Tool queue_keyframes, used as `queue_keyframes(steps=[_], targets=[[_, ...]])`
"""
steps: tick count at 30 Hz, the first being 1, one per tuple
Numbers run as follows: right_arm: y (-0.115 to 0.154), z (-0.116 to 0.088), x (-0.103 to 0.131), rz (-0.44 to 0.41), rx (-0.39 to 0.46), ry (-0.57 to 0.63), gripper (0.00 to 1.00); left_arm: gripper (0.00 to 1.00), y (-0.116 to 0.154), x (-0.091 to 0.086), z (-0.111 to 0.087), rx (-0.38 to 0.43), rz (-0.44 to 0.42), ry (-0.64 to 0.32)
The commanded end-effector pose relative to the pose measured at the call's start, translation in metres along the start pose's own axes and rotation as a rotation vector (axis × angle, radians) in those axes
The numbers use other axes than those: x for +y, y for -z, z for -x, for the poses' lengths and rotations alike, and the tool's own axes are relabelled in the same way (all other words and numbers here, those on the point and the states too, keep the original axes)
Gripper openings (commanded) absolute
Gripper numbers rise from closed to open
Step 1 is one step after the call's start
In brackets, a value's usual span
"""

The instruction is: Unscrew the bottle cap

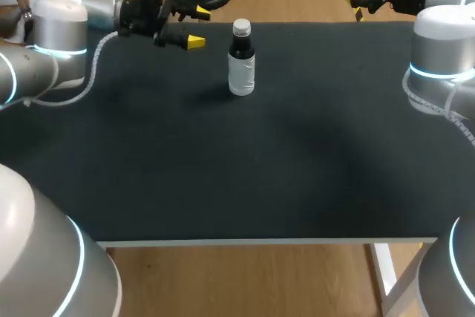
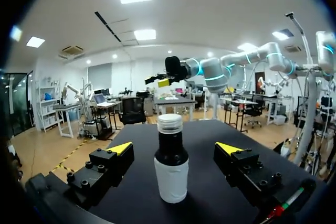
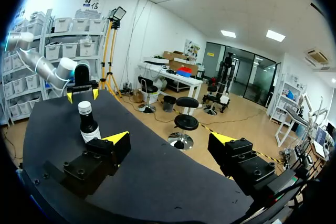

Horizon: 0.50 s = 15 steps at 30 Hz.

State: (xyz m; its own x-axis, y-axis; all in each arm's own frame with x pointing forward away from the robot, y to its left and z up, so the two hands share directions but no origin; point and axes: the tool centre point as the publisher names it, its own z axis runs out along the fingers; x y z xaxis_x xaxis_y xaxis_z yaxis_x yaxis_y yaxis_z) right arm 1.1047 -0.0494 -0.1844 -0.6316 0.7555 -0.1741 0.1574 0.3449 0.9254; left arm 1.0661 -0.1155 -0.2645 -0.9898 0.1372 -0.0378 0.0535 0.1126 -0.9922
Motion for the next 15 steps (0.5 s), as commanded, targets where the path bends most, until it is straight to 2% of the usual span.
queue_keyframes(steps=[1,15], targets=[[0.000,0.000,-0.001,0.001,0.001,0.000,1.00,1.00,-0.010,0.010,0.012,0.043,-0.031,-0.020],[0.000,0.000,-0.001,0.001,0.001,0.000,1.00,1.00,-0.044,0.017,0.024,0.126,-0.086,0.004]])
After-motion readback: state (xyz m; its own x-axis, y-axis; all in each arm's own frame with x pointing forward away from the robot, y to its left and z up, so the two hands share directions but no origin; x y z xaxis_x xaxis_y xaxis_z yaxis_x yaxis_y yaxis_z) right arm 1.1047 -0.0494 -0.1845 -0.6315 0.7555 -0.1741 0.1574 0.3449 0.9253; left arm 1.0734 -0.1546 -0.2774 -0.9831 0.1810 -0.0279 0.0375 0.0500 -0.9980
